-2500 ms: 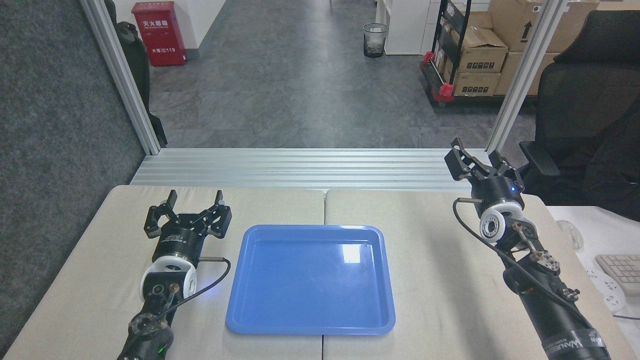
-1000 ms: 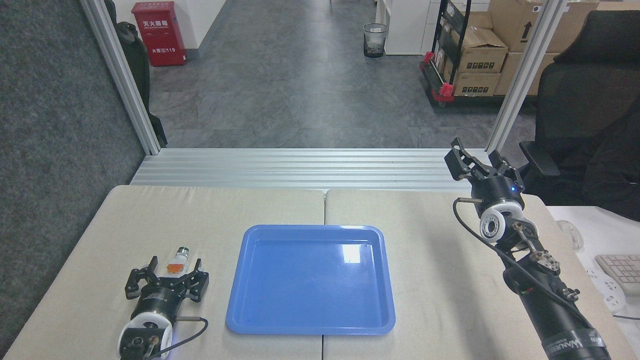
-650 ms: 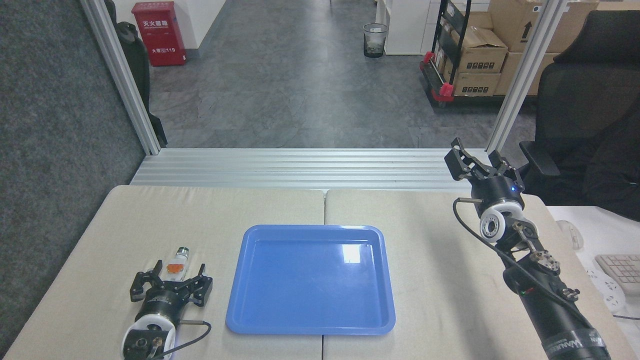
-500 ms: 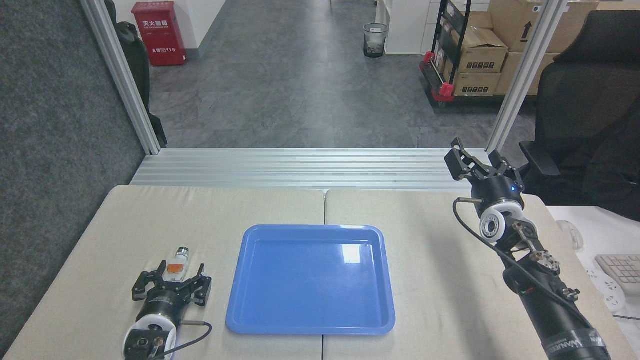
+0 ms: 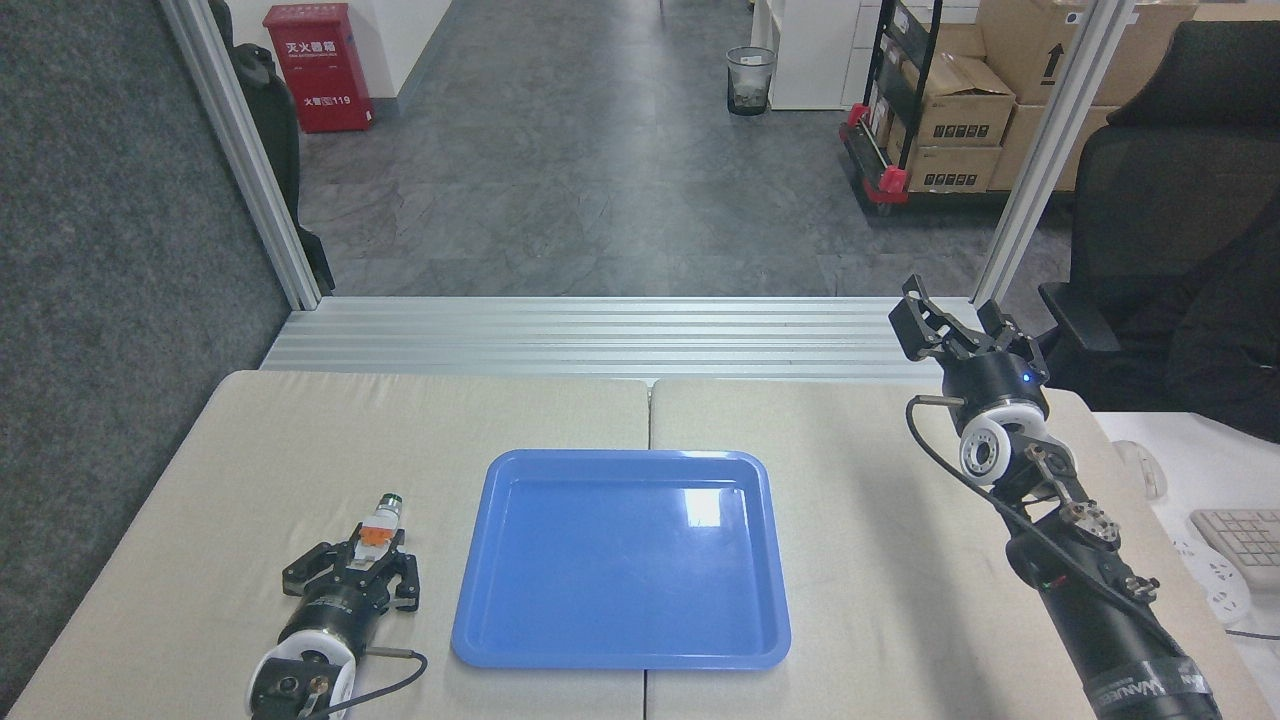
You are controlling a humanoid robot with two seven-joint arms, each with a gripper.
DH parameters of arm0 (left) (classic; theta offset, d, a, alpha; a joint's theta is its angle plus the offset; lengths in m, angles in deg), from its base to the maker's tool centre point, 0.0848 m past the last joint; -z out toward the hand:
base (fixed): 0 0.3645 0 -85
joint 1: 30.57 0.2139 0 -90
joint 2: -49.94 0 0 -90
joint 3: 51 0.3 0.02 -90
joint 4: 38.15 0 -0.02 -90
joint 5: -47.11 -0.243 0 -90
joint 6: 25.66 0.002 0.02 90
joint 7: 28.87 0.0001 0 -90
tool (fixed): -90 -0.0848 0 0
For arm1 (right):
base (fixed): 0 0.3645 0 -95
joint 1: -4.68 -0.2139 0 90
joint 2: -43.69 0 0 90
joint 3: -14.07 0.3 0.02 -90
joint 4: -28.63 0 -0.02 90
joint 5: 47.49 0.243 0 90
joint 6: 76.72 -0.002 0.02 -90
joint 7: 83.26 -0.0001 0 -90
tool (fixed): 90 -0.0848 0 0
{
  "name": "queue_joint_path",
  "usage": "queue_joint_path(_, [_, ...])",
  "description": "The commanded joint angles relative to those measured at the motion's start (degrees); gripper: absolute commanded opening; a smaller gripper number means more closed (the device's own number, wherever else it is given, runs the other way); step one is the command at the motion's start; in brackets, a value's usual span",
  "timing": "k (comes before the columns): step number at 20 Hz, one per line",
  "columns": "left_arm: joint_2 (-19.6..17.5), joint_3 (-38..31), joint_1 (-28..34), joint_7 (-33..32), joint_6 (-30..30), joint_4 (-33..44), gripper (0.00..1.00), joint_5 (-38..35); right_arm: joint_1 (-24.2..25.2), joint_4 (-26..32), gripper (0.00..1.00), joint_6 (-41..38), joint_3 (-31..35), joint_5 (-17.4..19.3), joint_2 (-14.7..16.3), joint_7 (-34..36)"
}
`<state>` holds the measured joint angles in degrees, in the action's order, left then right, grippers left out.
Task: Pick up switch part and place in tray
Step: 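Carry the held switch part with the left gripper over the blue tray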
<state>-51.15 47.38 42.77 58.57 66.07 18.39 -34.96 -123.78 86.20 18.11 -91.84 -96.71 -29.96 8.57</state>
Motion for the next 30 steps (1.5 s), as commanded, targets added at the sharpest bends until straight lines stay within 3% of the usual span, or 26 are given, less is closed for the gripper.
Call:
queue_joint_path(1, [-4.0, -1.5, -1.1, -1.4, -0.5, 9.1, 0.0, 1.1, 0.0, 0.0, 0.99, 0.0, 0.0, 0.0, 0.0, 0.0])
queue_joint_path(6, [-3.8, -3.4, -0.6, -7.6, -12.8, 34.6, 0.0, 4.0, 0.0, 0.0, 0.99, 0.0, 0.0, 0.0, 0.0, 0.0])
queue_joint_path(7, [-3.2, -2.7, -0.6, -8.4, -15.2, 36.2, 0.0, 3.8, 0.1, 0.0, 0.99, 0.0, 0.0, 0.0, 0.0, -0.1])
queue_joint_path(9, [-0.9, 1.7, -0.9, -9.1, -17.8, 36.2, 0.0, 3.0, 0.0, 0.0, 0.99, 0.0, 0.0, 0.0, 0.0, -0.1])
queue_joint_path(13, [-0.2, 11.1, -1.7, -9.9, -20.2, 34.7, 0.0, 2.1, 0.1, 0.0, 0.99, 0.0, 0.0, 0.0, 0.0, 0.0])
queue_joint_path(16, [2.5, 18.2, -3.4, -12.2, -20.3, 26.5, 0.0, -7.2, 0.1, 0.0, 0.99, 0.0, 0.0, 0.0, 0.0, 0.0])
queue_joint_path(20, [6.3, 19.5, -4.0, -12.7, -21.2, 16.0, 0.0, -13.9, 0.1, 0.0, 0.99, 0.0, 0.0, 0.0, 0.0, 0.0])
queue_joint_path(30, [6.6, 20.6, -5.0, -14.1, -24.3, 14.7, 0.0, -14.0, 0.1, 0.0, 0.99, 0.0, 0.0, 0.0, 0.0, 0.0])
